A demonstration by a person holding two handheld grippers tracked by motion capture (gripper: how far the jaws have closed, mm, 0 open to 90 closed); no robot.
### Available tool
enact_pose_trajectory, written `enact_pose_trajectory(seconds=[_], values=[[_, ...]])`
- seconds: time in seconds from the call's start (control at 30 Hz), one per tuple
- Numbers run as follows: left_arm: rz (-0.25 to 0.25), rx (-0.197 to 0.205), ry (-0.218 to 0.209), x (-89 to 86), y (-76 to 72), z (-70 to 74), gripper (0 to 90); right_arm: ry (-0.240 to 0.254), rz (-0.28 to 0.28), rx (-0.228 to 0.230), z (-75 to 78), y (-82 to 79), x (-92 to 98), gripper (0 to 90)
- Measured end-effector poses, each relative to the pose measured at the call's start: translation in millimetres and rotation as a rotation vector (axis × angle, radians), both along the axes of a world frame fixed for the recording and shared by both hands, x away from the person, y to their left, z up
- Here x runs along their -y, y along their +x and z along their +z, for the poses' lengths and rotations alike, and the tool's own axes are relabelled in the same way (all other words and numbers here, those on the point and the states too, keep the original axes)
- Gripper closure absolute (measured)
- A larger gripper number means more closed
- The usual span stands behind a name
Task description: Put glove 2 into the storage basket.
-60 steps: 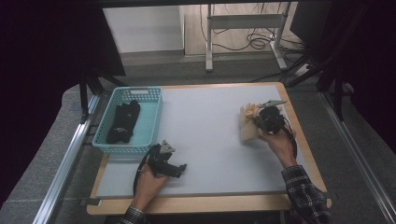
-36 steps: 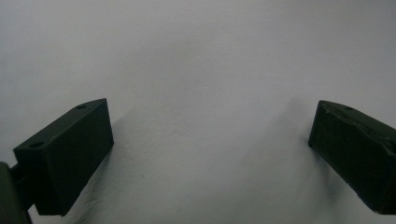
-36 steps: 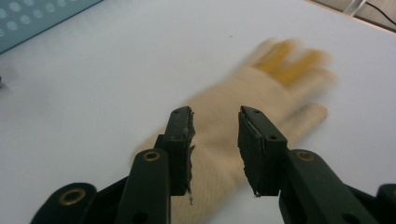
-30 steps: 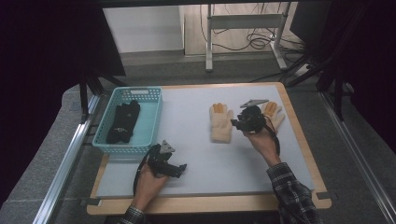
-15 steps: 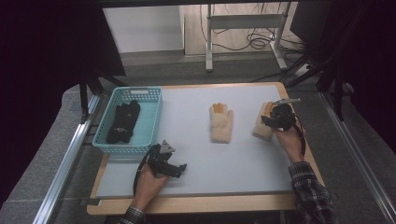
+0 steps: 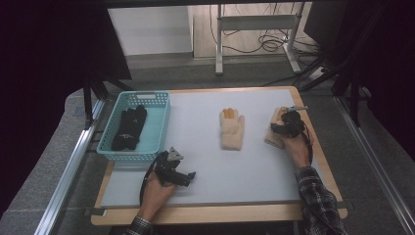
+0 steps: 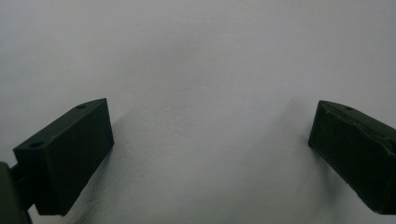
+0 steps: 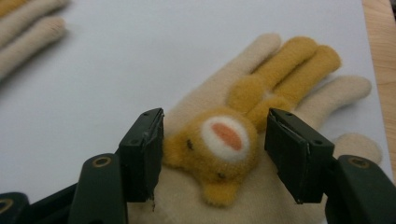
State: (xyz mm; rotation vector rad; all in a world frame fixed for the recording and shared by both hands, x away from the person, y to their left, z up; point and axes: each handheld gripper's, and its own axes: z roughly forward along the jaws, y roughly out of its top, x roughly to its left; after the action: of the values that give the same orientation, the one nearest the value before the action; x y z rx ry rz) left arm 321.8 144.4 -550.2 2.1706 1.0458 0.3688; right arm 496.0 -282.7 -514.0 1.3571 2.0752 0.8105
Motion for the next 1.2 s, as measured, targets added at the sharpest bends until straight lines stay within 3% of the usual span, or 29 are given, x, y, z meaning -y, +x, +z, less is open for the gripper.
enact_pose_trajectory(seconds=[0.1,0.2,0.4,0.6,0.83,0.97,1.2], values=[[0.0,0.0,0.0,0.0,0.0,0.0,0.2,-0.002,-0.009,0.007,-3.5,-1.7,-1.2,52.6],[0.0,0.0,0.0,0.0,0.0,0.0,0.2,-0.003,-0.01,0.0,-1.4,-3.1,-0.7,56.0],[0.0,0.0,0.0,0.0,0.0,0.0,0.1,0.023,0.008,0.014,11.4,-9.4,2.3,56.4],[0.0,0.0,0.0,0.0,0.0,0.0,0.2,0.016,0.021,0.014,12.0,-12.3,2.3,50.4],[0.0,0.0,0.0,0.0,0.0,0.0,0.2,0.011,0.029,-0.005,12.1,-14.5,-0.4,56.1],[0.001,0.0,0.0,0.0,0.0,0.0,0.2,0.025,0.051,0.021,20.6,-19.8,-3.5,56.4],[0.0,0.0,0.0,0.0,0.0,0.0,0.1,0.055,0.142,0.078,49.4,-32.9,-25.7,56.4]])
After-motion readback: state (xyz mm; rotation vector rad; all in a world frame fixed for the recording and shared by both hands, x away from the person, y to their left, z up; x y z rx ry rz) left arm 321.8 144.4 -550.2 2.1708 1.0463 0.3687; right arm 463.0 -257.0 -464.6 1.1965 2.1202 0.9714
